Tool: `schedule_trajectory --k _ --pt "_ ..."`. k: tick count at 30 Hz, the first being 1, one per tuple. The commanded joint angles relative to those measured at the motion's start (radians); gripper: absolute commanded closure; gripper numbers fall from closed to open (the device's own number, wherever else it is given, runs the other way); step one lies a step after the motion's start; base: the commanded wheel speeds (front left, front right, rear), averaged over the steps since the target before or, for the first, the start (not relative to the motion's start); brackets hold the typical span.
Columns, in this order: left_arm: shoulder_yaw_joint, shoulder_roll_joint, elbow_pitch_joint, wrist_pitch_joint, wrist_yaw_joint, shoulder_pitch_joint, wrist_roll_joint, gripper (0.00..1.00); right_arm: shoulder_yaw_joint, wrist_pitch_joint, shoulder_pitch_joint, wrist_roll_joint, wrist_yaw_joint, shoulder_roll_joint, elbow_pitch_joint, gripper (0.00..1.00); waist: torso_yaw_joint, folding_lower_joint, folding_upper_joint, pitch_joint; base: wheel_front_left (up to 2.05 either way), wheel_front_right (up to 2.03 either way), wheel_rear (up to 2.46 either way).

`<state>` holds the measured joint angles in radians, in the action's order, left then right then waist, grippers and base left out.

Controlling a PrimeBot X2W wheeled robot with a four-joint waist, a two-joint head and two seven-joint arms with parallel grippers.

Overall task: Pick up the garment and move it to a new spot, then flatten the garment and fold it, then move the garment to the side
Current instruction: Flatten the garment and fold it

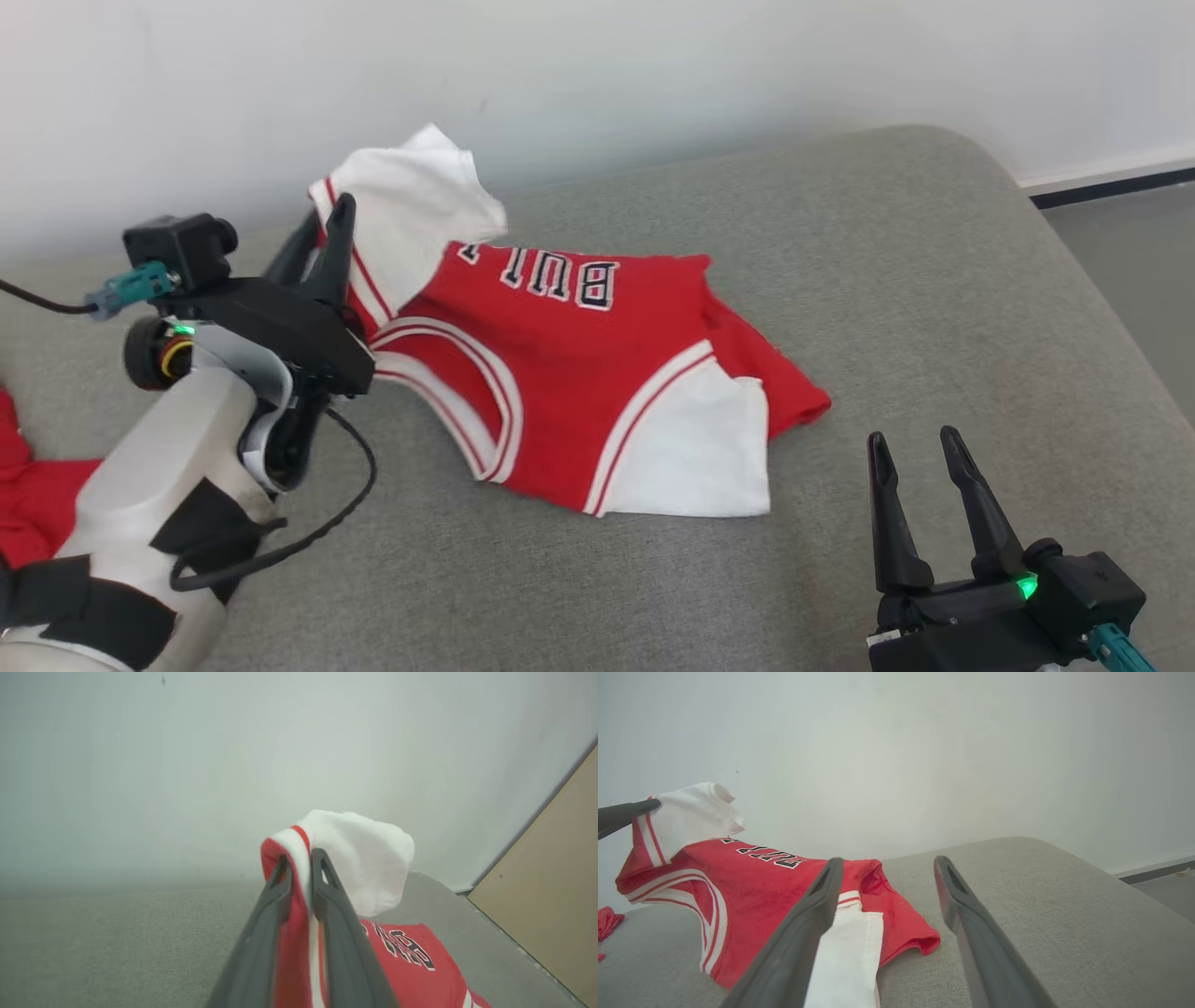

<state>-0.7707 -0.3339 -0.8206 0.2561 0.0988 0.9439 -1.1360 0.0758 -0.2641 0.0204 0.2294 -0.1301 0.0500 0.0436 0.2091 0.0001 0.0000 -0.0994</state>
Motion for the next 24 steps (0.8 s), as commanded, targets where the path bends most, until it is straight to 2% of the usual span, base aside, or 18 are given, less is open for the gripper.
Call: schedule_trajectory --k 1,5,7,11,14,19,24 --pt "0.005 -0.006 -0.023 0.009 0.012 0.013 0.037 0.00 0.004 -0.001 0.006 -0.012 -0.001 0.001 -0.001 0.00 -0.022 -0.0001 0.0000 -0.012 0.00 0.00 0.00" --pt "0.067 -0.011 -0.026 0.010 -0.005 0.005 0.085 0.00 0.003 -0.001 0.009 -0.018 -0.001 0.000 0.000 0.00 -0.029 -0.0001 0.0000 -0.008 0.00 0.00 0.00" --pt "0.114 -0.012 0.016 0.010 -0.025 -0.025 0.138 0.00 -0.006 -0.001 0.004 -0.022 -0.001 0.001 -0.003 0.00 -0.036 -0.0001 0.0000 -0.005 0.00 0.00 0.00" --pt "0.273 0.018 0.194 0.009 -0.085 -0.166 0.225 0.00 -0.033 0.000 -0.017 -0.027 -0.001 0.000 -0.012 0.00 -0.060 -0.0001 0.0000 -0.002 0.00 0.00 0.00" --pt "0.349 0.075 0.330 0.009 -0.116 -0.314 0.280 0.00 -0.040 -0.001 -0.027 -0.035 -0.001 0.000 -0.014 0.00 -0.081 -0.0001 0.0000 -0.002 0.00 0.00 0.00" --pt "0.304 0.169 0.377 0.000 -0.135 -0.507 0.309 0.00 -0.026 -0.001 -0.026 -0.048 -0.001 0.001 -0.013 0.00 -0.094 -0.0001 0.0000 -0.006 0.00 0.00 0.00" --pt "0.232 0.226 0.320 -0.084 -0.139 -0.557 0.288 0.00 -0.026 -0.001 -0.009 -0.039 -0.001 0.001 -0.014 0.00 -0.086 -0.0001 0.0000 -0.015 0.00 0.00 0.00"
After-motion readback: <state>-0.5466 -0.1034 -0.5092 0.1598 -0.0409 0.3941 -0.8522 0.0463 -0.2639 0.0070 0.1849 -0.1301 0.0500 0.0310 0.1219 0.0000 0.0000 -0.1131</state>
